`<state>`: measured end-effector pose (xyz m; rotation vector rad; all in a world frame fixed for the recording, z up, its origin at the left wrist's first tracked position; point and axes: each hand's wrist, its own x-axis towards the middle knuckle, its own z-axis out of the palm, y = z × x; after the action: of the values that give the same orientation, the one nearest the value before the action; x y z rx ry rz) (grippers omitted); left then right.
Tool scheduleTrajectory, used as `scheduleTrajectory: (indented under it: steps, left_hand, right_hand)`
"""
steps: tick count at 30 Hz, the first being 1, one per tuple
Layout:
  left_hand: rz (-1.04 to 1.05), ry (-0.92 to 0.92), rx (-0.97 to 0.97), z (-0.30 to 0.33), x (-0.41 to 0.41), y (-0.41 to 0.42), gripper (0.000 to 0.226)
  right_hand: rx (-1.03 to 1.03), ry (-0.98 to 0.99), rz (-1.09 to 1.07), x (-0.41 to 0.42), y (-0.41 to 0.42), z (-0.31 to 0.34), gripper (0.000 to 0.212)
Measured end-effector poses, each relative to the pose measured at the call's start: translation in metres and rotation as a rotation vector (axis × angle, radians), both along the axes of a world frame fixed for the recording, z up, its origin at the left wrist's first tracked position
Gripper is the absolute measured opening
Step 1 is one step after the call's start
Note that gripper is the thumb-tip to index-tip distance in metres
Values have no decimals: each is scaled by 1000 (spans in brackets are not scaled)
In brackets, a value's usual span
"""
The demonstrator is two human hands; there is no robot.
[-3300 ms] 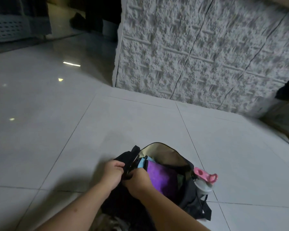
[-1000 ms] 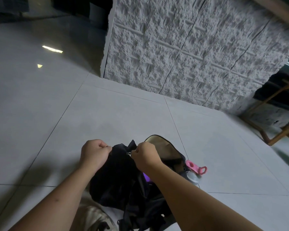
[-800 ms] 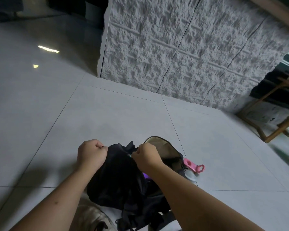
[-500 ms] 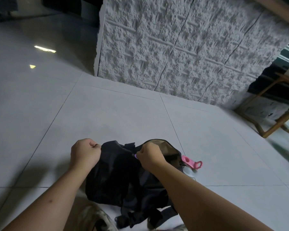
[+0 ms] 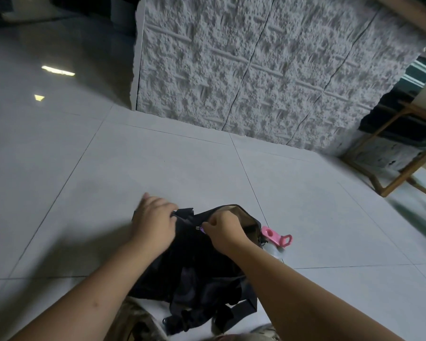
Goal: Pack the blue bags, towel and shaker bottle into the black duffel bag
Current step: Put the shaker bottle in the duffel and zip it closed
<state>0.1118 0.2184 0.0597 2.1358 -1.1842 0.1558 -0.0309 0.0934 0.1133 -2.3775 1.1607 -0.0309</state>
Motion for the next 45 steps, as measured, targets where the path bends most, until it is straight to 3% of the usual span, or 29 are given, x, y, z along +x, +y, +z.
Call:
scheduleTrajectory:
  steps: [4,17,25,35,45]
  left_hand:
    - [-285,4,183,-15,-28,-24,43]
    - [-139,8,104,-25,-26,-23,5]
    - [-53,36,97,-32,-23,-25,20]
    - [-7,89,110,-39,-18,-23,15]
    - [3,116,104,-37,-19,-22,11]
  right_hand:
    - [-11,-26,27,-6,1,3,42]
    - [-162,135,40,-24,-9,9,30]
    - [-162,174,-63,-48,-24,15,23]
    - [-236,123,-228,-77,-38,22,26]
    - [-140,30,-330,-98,-67,20,34]
